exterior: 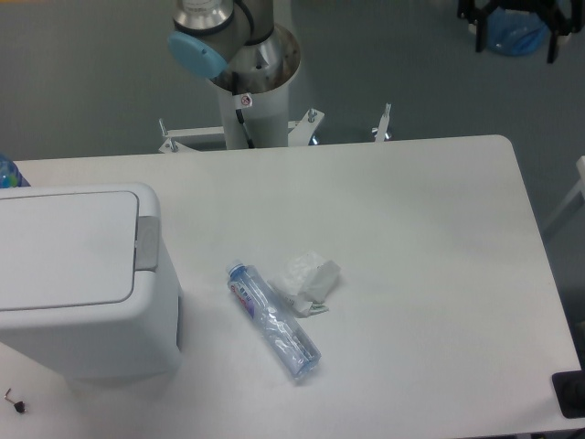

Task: Open the trash can
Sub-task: 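Move the open gripper down into the workspace above the table, then move the open gripper over the white trash can lid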

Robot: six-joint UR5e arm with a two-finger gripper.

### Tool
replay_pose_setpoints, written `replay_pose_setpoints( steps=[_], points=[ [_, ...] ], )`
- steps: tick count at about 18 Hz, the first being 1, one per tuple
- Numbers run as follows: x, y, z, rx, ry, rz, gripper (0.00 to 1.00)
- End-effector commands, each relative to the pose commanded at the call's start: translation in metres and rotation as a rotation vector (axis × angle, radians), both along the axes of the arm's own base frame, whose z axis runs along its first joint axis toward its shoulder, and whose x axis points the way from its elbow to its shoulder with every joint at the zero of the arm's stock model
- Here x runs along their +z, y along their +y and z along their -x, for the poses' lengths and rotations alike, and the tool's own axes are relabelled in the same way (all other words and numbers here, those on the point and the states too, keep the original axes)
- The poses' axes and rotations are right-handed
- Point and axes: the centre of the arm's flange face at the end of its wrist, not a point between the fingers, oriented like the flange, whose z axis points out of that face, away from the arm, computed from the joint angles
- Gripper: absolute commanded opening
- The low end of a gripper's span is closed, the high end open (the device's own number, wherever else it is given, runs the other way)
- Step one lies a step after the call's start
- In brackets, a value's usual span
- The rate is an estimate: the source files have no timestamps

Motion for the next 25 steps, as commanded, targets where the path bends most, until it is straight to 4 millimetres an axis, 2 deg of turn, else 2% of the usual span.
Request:
replay_pose_setpoints(
  steps=[7,10,13,21,25],
  points=[
    [-0.002,0.003,-0.001,0.011,-0.010,-0.010,1.00],
    [-0.002,0.023,-0.008,0.042,-0.030,-0.049,1.00],
    [-0.005,0.034,-0.013,0.110,-0.064,-0.080,1.00],
    [-0.018,0.124,-0.049,0.254,-0.172,-0.201,1.00],
    [-0.019,0.164,-0.078,0.386,-0.234,-0.264,1.00]
  ],
)
